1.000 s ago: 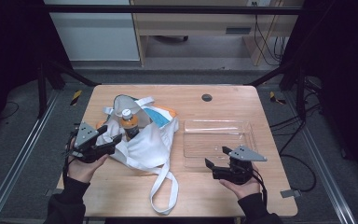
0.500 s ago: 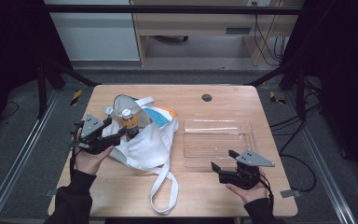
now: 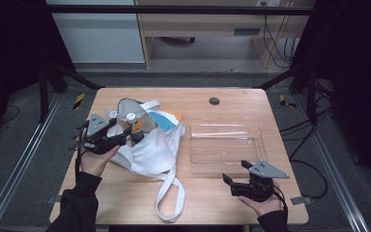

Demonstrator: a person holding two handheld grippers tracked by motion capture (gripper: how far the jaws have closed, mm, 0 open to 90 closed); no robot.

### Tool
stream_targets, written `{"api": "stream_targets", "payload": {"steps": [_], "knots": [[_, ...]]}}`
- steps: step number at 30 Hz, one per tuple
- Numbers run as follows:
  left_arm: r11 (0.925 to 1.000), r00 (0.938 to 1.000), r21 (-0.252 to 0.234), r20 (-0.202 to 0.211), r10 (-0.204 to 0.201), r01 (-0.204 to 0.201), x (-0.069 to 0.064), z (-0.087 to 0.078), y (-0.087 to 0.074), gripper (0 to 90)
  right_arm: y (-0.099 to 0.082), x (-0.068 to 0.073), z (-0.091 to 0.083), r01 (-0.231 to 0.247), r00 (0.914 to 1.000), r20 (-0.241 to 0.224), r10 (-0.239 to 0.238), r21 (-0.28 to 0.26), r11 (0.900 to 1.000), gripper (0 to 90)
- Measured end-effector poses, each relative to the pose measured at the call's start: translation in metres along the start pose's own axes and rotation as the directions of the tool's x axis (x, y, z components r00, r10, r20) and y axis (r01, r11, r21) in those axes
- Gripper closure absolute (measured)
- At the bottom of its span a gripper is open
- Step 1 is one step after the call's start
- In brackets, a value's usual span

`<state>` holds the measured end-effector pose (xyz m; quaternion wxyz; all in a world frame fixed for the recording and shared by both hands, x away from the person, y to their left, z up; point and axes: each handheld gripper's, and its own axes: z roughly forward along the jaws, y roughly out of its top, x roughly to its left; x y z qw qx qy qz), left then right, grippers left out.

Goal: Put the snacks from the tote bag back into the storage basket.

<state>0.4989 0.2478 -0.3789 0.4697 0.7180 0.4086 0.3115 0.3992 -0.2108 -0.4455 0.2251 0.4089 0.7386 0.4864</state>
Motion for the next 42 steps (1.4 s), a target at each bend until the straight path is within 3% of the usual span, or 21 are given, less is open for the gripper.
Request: {"api": "stream_targets", "payload": {"steps": [26,30,42], "knots": [[0.9995,0.9998,0.031,-0.018,0.008,-0.008,-0.003,0.035,0.0,38.3,-0.009,0.002,-0.004,-0.001,1.0,-0.007,0.001,0.025,0.9997,15.9],[0.9994,0.999,0.028,-0.038,0.023,-0.022,-0.004,0.04,0.0,41.4,-0.01,0.001,-0.004,-0.01,0.9999,-0.007,0.01,0.031,0.9995,16.1],[0.9999,0.9987,0.014,-0.051,0.001,0.0,-0.001,0.05,-0.003,53.5,-0.011,0.0,-0.003,-0.02,0.9998,-0.006,0.02,0.041,0.999,16.4]]}}
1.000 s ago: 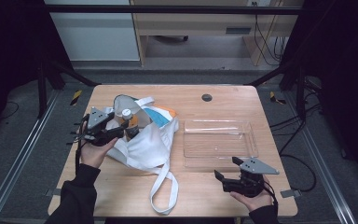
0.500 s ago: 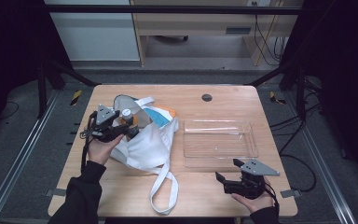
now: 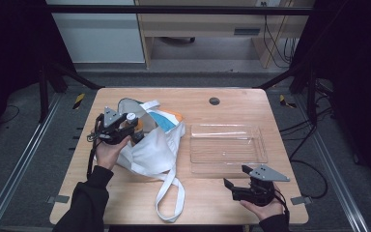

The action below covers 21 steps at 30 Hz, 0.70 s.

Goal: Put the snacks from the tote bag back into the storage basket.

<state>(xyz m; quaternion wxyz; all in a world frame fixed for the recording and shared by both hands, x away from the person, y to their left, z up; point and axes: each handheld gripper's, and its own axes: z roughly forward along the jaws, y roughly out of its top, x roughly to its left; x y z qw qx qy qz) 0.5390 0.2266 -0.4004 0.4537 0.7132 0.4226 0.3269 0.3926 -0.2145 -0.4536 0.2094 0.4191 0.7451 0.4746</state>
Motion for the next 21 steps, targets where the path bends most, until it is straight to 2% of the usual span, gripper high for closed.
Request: {"api": "stream_targets", "payload": {"steps": [5,13,21], "knots": [[0.9999,0.9999,-0.005,-0.005,0.012,-0.012,-0.0029,0.0026,-0.0002,56.3,-0.0004,0.0005,0.0018,0.003,1.0,-0.002,-0.003,0.004,1.0,16.4],[0.9998,0.9998,-0.009,0.012,-0.016,0.016,0.0006,0.0036,0.0,58.5,-0.0001,0.0007,0.0027,0.005,1.0,-0.003,-0.005,0.005,1.0,16.4],[0.9999,0.9999,0.007,-0.008,-0.014,0.014,-0.0028,0.0041,0.0029,58.9,-0.0006,0.0009,0.0033,0.007,1.0,-0.004,-0.007,0.01,0.9999,16.4]]}}
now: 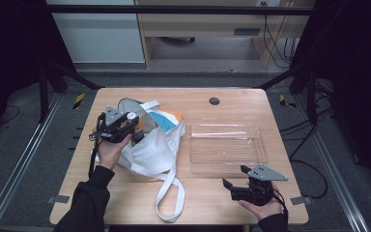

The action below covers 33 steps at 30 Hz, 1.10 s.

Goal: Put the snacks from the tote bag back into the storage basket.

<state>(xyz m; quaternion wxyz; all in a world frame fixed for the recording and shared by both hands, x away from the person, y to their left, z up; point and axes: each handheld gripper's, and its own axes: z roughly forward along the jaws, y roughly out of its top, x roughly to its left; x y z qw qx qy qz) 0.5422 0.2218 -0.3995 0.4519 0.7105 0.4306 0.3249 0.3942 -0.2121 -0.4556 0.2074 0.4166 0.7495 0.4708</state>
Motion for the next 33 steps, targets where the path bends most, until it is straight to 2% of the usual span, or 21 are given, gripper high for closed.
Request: {"api": "stream_targets", "payload": {"steps": [7,17,25,33], "knots": [[1.0,1.0,0.003,-0.005,-0.001,0.001,0.0,-0.003,0.003,59.0,0.0,0.0,0.0,0.002,1.0,0.0,-0.002,0.0,1.0,16.4],[0.9985,0.9996,-0.053,-0.027,0.009,-0.011,0.001,-0.022,0.018,59.0,0.0,0.0,0.0,0.005,1.0,0.001,-0.005,-0.001,1.0,16.4],[0.9958,0.9993,-0.09,-0.033,-0.02,0.017,0.008,-0.038,0.029,59.1,0.0,0.001,0.0,0.007,1.0,0.001,-0.007,-0.001,1.0,16.5],[0.9946,0.9984,-0.1,-0.047,-0.03,0.025,0.01,-0.049,0.036,59.1,0.0,0.0,0.0,0.008,1.0,0.0,-0.008,-0.001,1.0,16.4]]}}
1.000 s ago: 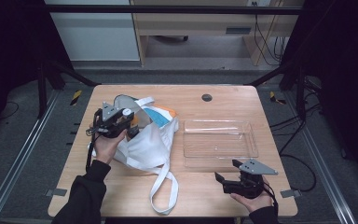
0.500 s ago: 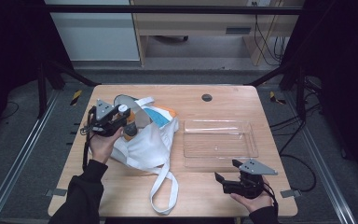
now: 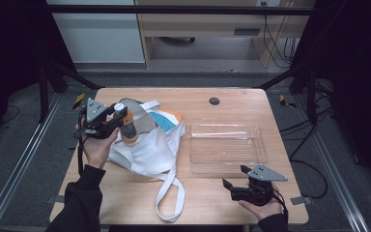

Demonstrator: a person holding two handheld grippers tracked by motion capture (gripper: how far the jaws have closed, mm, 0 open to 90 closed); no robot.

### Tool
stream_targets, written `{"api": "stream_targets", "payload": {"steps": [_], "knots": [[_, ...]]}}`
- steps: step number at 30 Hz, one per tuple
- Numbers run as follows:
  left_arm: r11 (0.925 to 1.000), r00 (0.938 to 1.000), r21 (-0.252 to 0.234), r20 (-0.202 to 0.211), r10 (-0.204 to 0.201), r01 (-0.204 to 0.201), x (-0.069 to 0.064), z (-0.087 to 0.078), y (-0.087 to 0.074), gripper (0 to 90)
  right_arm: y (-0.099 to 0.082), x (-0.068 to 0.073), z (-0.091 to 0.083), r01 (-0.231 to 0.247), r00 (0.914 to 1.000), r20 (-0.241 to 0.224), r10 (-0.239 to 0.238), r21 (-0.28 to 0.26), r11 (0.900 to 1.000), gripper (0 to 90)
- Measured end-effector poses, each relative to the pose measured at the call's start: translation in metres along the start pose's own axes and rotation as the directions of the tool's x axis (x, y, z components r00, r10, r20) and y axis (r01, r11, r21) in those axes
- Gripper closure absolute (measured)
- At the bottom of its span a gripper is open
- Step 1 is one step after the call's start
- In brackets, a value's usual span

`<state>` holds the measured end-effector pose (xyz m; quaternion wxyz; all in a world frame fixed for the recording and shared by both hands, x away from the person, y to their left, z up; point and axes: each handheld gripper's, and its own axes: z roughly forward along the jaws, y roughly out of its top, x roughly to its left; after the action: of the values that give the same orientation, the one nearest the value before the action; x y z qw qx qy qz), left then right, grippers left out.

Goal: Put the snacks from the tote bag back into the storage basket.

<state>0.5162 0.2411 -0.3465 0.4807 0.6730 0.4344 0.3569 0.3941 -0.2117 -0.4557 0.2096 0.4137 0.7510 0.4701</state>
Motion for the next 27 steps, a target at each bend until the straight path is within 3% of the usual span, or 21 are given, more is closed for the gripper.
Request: {"api": "stream_targets", "payload": {"steps": [13,27], "knots": [[0.9999,0.9998,-0.015,0.022,-0.005,0.006,-0.003,-0.015,0.013,59.1,0.0,0.0,0.0,0.0,1.0,0.0,0.0,-0.002,1.0,16.4],[0.9993,0.9983,-0.035,0.057,0.012,-0.01,-0.019,-0.025,0.021,59.1,0.0,0.0,-0.001,-0.001,1.0,-0.002,0.001,0.0,1.0,16.4]]}}
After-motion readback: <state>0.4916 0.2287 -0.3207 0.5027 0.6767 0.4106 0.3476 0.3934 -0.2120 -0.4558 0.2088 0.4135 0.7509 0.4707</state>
